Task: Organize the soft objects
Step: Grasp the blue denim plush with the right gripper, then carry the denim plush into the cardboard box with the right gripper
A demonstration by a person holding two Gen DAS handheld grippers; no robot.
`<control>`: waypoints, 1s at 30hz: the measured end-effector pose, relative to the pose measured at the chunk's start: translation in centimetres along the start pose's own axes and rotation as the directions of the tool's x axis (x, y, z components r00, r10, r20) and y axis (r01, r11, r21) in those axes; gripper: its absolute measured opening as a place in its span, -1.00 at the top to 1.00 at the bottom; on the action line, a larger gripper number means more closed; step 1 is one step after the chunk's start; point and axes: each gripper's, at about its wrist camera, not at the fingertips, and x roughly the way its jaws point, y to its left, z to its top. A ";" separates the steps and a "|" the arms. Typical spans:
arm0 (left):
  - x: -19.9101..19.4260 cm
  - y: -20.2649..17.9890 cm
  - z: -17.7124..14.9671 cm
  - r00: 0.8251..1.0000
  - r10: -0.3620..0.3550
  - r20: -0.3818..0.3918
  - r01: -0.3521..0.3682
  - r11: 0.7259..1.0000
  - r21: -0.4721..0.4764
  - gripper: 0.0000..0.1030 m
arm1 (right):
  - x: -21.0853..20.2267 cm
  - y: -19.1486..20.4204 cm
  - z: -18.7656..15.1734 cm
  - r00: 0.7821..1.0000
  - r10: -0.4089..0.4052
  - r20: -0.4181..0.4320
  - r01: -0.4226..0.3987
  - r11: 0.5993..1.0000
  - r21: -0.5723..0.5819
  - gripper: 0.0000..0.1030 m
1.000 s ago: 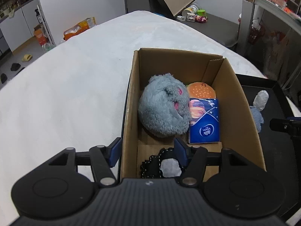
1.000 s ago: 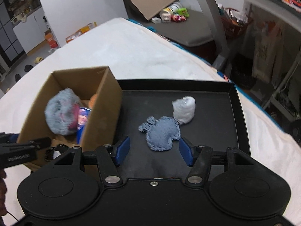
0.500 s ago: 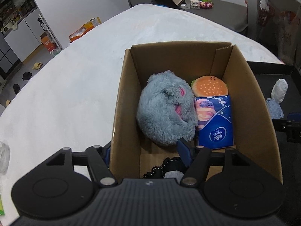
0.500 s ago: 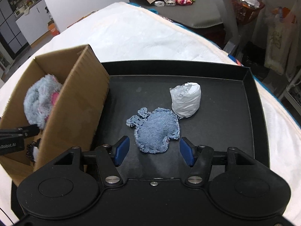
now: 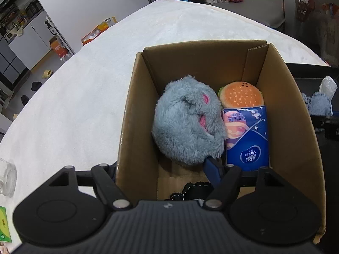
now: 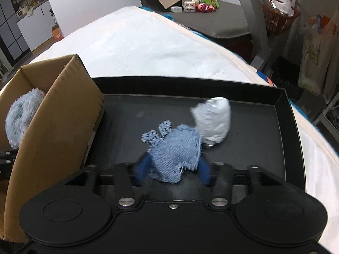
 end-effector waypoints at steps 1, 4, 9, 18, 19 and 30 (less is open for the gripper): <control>0.0 0.0 0.0 1.000 0.001 0.000 -0.001 1.000 0.001 -0.41 | 0.1 -0.1 0.2 1.000 0.007 0.000 -0.007 1.000 0.006 0.32; 0.0 -0.1 0.0 1.000 -0.004 -0.003 0.004 1.000 0.005 -0.41 | 0.0 -0.5 0.5 1.000 0.022 -0.012 -0.022 1.000 0.019 0.61; -0.5 0.2 0.0 1.000 -0.020 0.005 0.020 1.000 0.001 -0.41 | -1.0 -0.3 0.7 1.000 0.019 0.004 -0.019 1.000 0.007 0.62; -1.9 1.5 -0.5 0.996 -0.083 0.030 0.084 0.995 -0.048 -0.41 | -3.8 0.9 0.9 0.999 0.009 0.043 -0.009 1.000 0.001 0.62; -2.1 1.6 -0.6 0.996 -0.088 0.033 0.089 0.995 -0.053 -0.41 | -4.0 1.1 1.0 0.999 0.010 0.049 -0.010 1.000 -0.004 0.62; -2.8 4.6 -1.8 0.989 -0.132 0.061 0.138 0.984 -0.116 -0.41 | -7.8 4.7 2.8 0.991 0.034 0.133 -0.027 0.998 -0.058 0.61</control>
